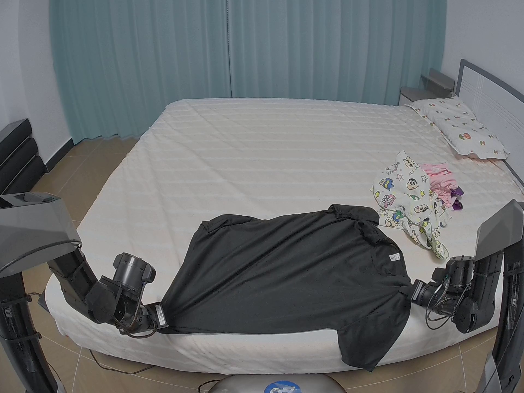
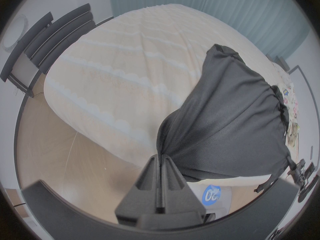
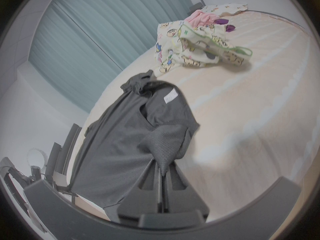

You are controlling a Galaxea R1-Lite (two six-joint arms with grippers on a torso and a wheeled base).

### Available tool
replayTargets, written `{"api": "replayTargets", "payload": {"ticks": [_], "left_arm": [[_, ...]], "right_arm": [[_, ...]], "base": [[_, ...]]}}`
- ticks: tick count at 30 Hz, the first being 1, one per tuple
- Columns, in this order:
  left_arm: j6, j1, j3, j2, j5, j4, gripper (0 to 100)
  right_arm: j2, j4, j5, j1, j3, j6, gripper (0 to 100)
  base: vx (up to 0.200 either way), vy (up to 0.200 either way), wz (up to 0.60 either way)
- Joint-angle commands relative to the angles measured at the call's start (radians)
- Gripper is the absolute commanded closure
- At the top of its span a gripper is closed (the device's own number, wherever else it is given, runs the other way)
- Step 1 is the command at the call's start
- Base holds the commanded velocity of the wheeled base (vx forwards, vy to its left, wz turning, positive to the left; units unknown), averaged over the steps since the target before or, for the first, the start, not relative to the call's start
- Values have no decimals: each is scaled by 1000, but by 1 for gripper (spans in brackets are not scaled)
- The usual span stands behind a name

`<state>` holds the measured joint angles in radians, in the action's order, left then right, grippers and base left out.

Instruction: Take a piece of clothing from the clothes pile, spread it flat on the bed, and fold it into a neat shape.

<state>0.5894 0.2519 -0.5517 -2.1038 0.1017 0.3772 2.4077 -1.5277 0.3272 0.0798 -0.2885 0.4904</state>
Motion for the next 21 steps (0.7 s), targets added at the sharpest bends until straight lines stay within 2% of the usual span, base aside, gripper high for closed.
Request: {"api": "replayTargets", "payload": {"ticks": [1, 2, 13, 14, 21], "left_arm": [[-5, 17, 3, 11, -14, -34, 100], [-5, 27, -1, 33, -50, -89, 100], [-3, 47, -10, 19, -59, -104, 100], [-3, 49, -13, 15, -63, -103, 0], [13, 33, -53, 25, -66, -90, 0]], "right_arm": [[-58, 0, 49, 54, -4, 0, 100], [-65, 6, 95, 80, -4, 0, 100], [-2, 20, 95, 54, -4, -27, 100], [4, 20, 95, 51, -4, -32, 0], [11, -20, 95, 44, -8, -21, 0]], "base": [[0, 0, 0], [0, 0, 0], [0, 0, 0], [0, 0, 0], [0, 0, 0]]}}
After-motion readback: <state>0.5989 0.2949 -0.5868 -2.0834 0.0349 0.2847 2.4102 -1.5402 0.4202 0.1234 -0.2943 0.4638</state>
